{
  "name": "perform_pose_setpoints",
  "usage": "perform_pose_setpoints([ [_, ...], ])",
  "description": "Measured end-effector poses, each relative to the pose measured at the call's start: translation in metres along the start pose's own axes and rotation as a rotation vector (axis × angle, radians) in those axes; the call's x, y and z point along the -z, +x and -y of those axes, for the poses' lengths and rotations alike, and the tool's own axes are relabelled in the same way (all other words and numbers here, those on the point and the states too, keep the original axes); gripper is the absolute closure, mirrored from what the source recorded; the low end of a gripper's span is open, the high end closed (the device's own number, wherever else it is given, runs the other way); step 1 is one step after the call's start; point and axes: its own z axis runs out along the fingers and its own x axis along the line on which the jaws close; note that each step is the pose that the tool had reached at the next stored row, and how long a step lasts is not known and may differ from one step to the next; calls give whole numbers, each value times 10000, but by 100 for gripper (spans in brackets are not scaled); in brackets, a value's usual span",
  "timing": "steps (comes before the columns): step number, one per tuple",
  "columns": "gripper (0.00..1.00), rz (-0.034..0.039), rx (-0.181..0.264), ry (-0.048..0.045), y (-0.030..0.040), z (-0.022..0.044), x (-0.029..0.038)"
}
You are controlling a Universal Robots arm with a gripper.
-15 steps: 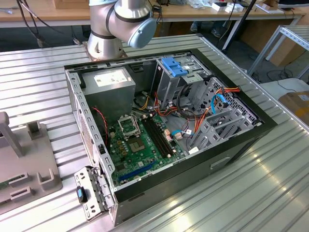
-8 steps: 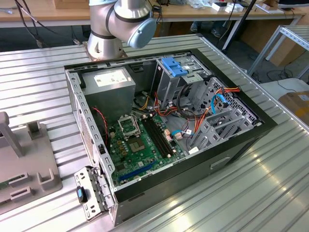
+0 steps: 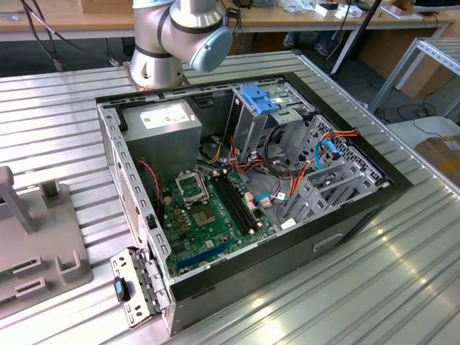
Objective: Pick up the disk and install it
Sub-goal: 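Reach for the disk, then pick up the disk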
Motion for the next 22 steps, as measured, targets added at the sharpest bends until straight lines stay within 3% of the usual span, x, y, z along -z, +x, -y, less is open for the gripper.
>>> perform_pose_setpoints([
  [2, 89, 0, 2, 25, 4, -4, -14],
  [4, 89, 9, 3, 130, 4, -15, -22],
  [7, 89, 15, 17, 192, 3, -22, -26],
  [22, 89, 14, 25, 192, -3, -41, -26],
])
